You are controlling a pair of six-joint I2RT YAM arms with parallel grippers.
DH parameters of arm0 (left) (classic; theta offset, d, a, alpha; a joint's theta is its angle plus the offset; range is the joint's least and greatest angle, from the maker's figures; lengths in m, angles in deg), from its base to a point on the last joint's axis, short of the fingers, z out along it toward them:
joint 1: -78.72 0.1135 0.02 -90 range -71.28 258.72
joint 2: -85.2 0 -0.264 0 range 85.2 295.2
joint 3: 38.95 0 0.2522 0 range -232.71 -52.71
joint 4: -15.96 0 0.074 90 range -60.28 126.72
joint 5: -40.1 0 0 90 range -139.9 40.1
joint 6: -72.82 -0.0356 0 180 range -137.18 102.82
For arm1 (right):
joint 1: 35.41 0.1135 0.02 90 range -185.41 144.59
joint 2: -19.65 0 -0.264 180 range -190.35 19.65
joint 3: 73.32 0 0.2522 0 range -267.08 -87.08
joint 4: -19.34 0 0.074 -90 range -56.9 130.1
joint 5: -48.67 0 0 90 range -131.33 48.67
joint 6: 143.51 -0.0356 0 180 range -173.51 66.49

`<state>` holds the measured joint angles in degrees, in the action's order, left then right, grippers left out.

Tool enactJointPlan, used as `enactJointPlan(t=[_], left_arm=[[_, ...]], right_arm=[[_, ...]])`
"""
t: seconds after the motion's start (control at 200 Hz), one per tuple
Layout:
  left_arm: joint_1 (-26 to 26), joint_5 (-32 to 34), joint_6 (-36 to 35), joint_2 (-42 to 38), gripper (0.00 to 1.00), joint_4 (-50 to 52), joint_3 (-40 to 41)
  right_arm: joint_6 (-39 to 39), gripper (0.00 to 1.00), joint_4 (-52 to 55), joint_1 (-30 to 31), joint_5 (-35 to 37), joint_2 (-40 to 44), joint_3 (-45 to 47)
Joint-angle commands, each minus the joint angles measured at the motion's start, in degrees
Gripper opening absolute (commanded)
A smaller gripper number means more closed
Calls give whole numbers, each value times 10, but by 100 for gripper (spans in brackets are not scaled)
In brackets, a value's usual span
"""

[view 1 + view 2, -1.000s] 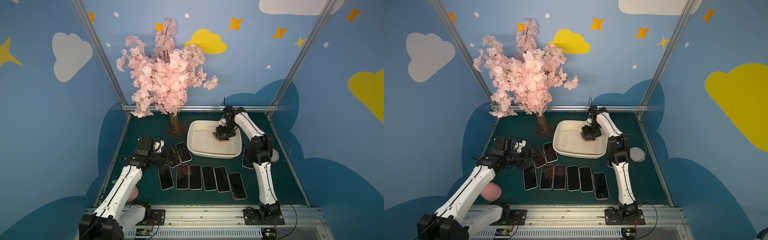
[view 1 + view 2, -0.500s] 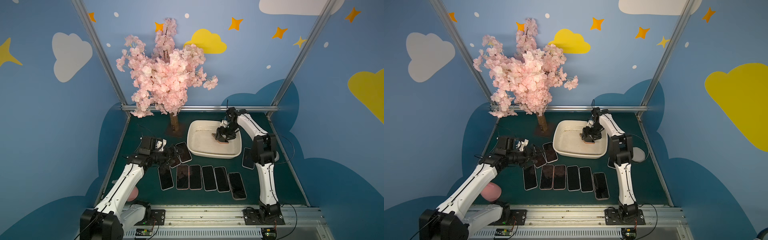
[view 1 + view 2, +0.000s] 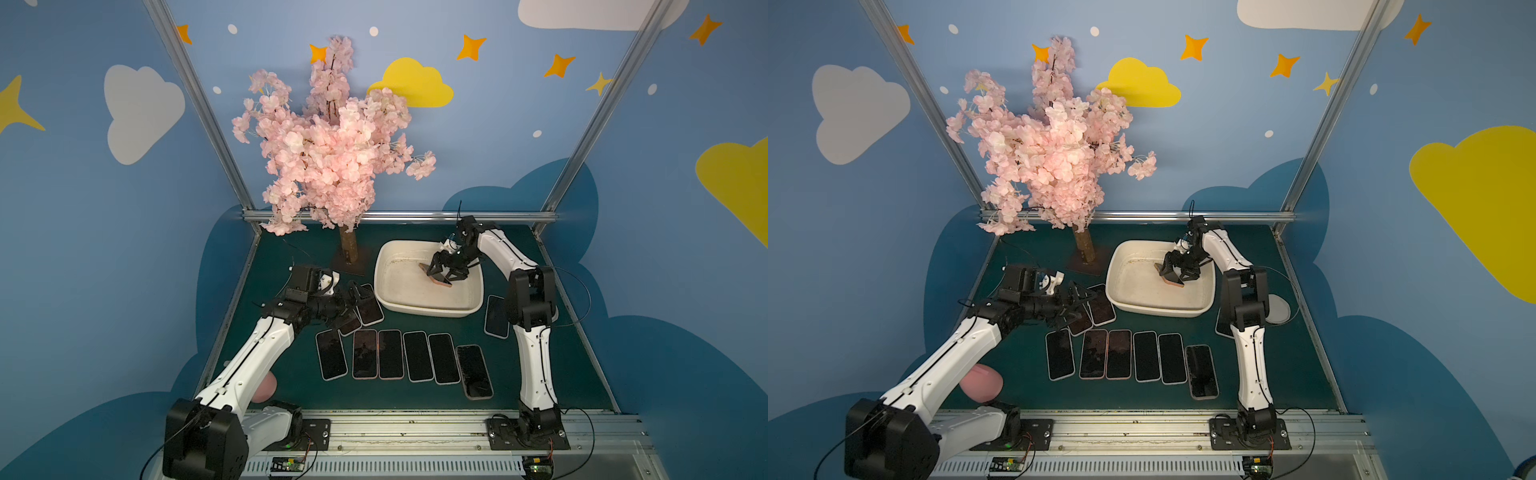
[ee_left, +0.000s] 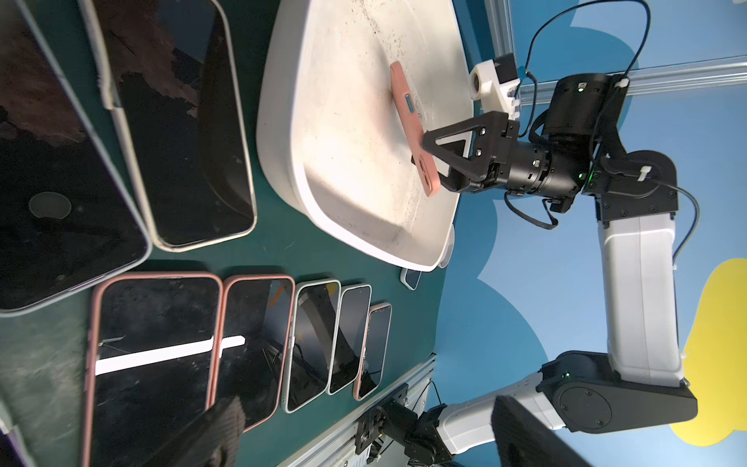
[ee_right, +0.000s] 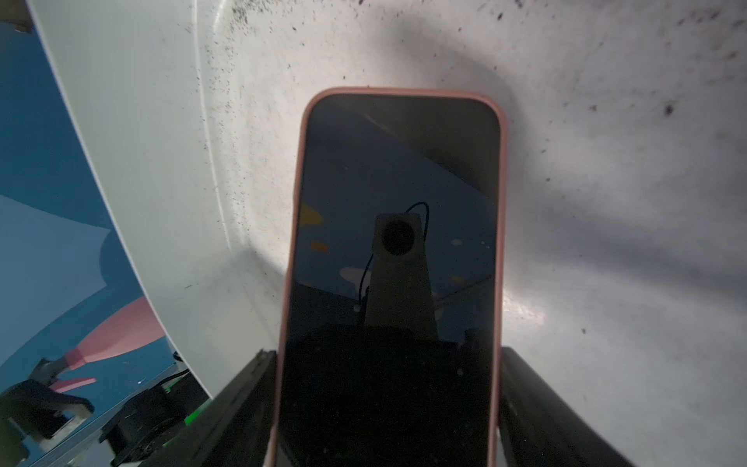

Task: Take the phone out of the storage box
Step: Pick up the phone from the storage box.

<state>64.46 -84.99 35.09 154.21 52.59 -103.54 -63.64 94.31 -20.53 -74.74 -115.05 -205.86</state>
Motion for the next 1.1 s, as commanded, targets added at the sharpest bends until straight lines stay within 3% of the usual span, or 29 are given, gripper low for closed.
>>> enactJointPlan(t=[0.0, 0.22, 0.416, 0.861, 1.091], left_arm=[[-32, 6, 26, 53, 100, -58, -43], [-93, 6, 48, 216, 100, -91, -182], [-116, 25, 70, 311, 100, -74, -274], [-133, 20, 97, 423, 97, -72, -405], [-141, 13, 106, 443, 87, -68, -420]], right_arm=[[-22, 62, -36, -9, -72, 50, 21], [-26, 62, -63, -8, -105, 98, 69], [-27, 61, -80, -7, -129, 152, 111], [-25, 62, -100, 18, -155, 262, 204], [-26, 62, -103, 39, -156, 282, 227]])
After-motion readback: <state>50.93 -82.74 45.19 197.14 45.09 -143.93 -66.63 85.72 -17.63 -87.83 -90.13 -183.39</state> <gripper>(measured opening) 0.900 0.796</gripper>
